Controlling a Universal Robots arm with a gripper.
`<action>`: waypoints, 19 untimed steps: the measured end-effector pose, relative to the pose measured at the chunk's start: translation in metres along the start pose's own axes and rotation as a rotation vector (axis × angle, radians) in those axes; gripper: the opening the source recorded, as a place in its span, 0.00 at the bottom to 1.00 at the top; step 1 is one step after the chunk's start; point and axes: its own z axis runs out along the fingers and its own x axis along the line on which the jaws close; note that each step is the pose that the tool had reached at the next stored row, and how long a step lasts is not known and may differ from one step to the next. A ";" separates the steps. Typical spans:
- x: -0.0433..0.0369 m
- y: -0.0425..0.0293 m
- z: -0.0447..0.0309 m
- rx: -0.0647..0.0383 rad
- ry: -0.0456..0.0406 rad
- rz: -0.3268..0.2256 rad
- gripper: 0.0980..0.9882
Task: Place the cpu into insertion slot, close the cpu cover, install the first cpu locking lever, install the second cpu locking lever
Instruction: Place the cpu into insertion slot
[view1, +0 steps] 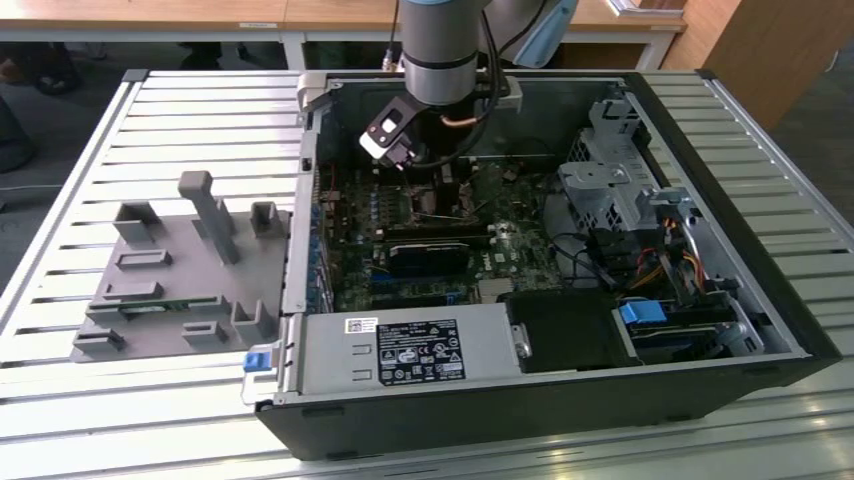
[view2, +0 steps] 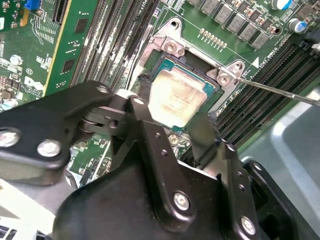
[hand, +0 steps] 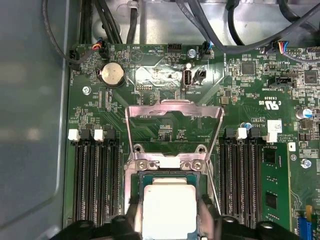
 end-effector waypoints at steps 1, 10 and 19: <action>0.0000 0.0005 -0.0001 0.002 0.0000 0.000 0.56; -0.0005 0.0020 -0.0016 0.014 0.0003 0.000 0.08; -0.0005 0.0022 -0.0031 0.015 0.0001 0.000 0.01</action>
